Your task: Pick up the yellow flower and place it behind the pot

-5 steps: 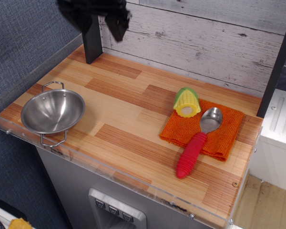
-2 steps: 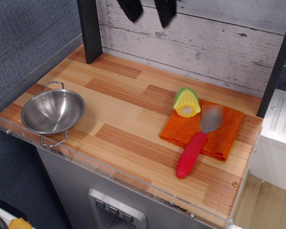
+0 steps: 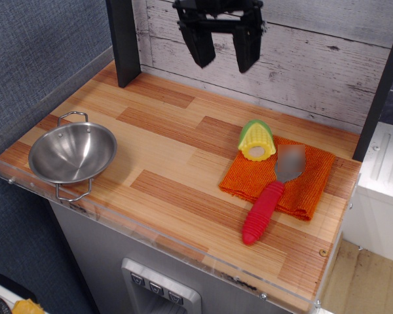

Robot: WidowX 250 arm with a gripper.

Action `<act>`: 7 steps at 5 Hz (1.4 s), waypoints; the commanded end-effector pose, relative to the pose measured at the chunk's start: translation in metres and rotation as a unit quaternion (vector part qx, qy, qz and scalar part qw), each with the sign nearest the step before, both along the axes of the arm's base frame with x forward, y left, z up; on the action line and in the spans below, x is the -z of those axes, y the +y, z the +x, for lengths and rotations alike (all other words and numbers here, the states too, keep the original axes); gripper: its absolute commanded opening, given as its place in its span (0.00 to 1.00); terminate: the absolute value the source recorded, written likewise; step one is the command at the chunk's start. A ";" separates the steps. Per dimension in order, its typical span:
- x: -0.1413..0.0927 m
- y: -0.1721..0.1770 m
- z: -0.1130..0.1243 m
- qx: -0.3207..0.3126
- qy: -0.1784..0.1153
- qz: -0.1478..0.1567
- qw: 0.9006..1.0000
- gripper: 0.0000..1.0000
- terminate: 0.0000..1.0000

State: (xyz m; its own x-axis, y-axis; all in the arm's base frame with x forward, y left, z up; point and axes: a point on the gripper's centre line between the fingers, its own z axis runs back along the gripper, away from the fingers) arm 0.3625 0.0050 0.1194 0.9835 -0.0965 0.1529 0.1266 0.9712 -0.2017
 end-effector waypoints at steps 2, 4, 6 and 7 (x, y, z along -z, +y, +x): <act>-0.007 -0.016 -0.005 -0.124 0.027 -0.026 0.992 1.00 0.00; 0.015 -0.047 -0.010 -0.176 0.064 -0.035 0.982 1.00 0.00; 0.056 -0.067 -0.007 -0.185 0.096 -0.026 0.978 1.00 0.00; 0.072 -0.060 -0.008 -0.191 0.109 -0.017 0.975 1.00 0.00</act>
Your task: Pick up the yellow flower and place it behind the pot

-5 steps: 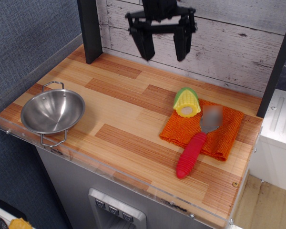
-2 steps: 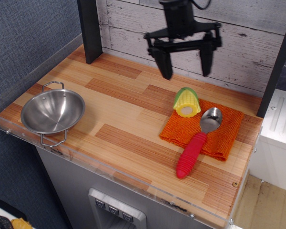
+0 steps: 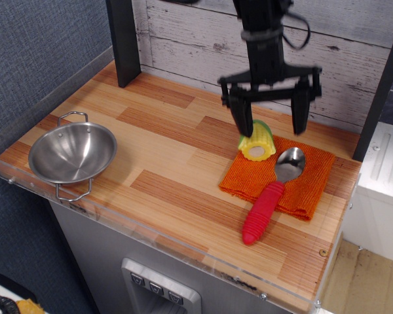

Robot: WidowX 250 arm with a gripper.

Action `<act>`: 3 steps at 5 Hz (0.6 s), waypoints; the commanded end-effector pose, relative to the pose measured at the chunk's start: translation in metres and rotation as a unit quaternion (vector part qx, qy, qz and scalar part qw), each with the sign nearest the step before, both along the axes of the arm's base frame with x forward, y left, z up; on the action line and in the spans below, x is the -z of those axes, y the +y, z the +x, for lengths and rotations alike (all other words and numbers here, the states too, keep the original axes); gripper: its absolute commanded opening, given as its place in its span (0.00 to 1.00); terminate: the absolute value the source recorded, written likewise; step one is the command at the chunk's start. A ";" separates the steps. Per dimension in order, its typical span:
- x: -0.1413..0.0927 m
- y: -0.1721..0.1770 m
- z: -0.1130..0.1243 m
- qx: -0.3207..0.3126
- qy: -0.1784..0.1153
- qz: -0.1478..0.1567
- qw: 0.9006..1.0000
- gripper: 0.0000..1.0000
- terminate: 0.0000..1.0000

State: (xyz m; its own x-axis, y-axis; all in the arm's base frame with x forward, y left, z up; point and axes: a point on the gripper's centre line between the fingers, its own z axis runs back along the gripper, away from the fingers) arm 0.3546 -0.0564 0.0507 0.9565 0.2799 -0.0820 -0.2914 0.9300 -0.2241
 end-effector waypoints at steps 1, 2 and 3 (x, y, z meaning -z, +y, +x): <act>0.016 0.014 0.001 -0.011 0.005 0.009 1.000 1.00 0.00; 0.024 0.026 0.001 -0.023 0.015 0.008 1.000 1.00 0.00; 0.026 0.029 0.001 -0.025 0.017 0.011 0.999 1.00 0.00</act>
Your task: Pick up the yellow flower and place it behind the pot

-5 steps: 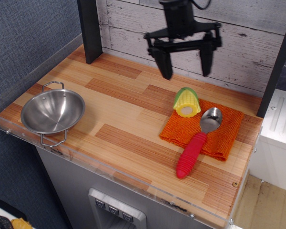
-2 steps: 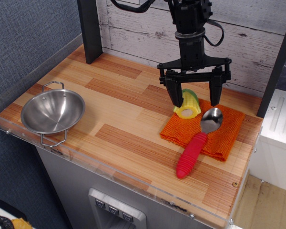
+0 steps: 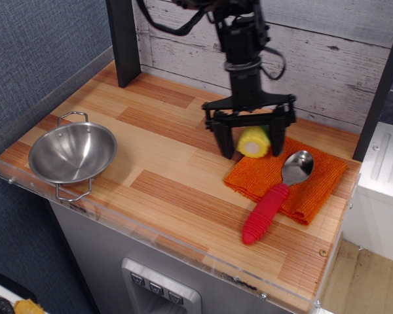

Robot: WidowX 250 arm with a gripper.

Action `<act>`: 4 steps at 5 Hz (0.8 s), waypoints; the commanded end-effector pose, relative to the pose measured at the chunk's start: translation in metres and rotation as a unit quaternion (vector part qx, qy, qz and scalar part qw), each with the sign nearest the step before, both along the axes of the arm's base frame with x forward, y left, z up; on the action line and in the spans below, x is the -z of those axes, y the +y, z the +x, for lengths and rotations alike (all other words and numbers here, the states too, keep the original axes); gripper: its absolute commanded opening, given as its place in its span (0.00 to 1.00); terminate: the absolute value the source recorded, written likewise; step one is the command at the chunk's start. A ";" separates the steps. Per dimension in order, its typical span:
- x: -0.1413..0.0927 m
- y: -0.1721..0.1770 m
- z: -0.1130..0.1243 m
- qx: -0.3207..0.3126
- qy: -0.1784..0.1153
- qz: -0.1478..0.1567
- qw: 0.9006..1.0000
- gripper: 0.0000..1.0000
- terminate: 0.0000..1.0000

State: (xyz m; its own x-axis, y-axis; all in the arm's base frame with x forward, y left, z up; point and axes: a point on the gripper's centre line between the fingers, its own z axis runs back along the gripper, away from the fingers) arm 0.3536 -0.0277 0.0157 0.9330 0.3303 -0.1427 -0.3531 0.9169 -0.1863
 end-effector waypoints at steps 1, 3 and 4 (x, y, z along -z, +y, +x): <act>-0.012 0.000 0.003 0.013 -0.033 0.003 0.999 0.00 0.00; -0.018 0.001 0.003 0.028 -0.047 0.012 0.998 0.00 0.00; -0.037 0.002 0.006 0.050 -0.077 0.023 0.995 0.00 0.00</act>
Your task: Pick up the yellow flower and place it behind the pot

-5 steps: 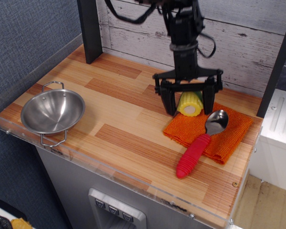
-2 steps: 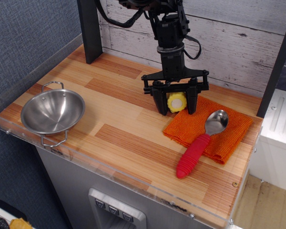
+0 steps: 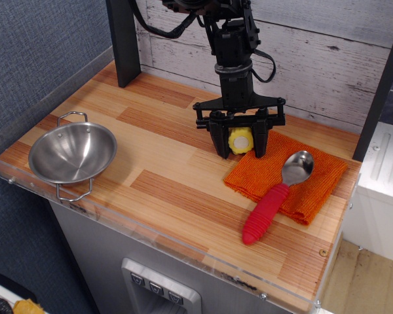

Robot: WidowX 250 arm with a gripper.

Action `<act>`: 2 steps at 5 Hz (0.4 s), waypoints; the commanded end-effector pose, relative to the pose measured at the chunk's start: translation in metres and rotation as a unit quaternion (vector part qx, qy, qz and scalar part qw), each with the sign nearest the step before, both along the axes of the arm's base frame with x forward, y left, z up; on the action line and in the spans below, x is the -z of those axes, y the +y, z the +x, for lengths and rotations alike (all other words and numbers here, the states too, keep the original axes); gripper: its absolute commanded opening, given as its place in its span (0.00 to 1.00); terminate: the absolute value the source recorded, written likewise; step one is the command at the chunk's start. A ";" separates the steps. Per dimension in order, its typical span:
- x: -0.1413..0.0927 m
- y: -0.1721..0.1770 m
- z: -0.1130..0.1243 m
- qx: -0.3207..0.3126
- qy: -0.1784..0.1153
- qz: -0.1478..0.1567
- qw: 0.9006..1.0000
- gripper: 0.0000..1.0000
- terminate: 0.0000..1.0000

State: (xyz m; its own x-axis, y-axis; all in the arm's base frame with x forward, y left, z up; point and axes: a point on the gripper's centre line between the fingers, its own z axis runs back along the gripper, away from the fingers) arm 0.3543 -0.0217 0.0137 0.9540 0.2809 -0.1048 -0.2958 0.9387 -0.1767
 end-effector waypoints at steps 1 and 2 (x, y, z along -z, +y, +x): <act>-0.070 -0.002 0.011 0.048 -0.099 0.029 0.994 0.00 0.00; -0.100 -0.006 0.009 0.057 -0.128 0.042 0.989 0.00 0.00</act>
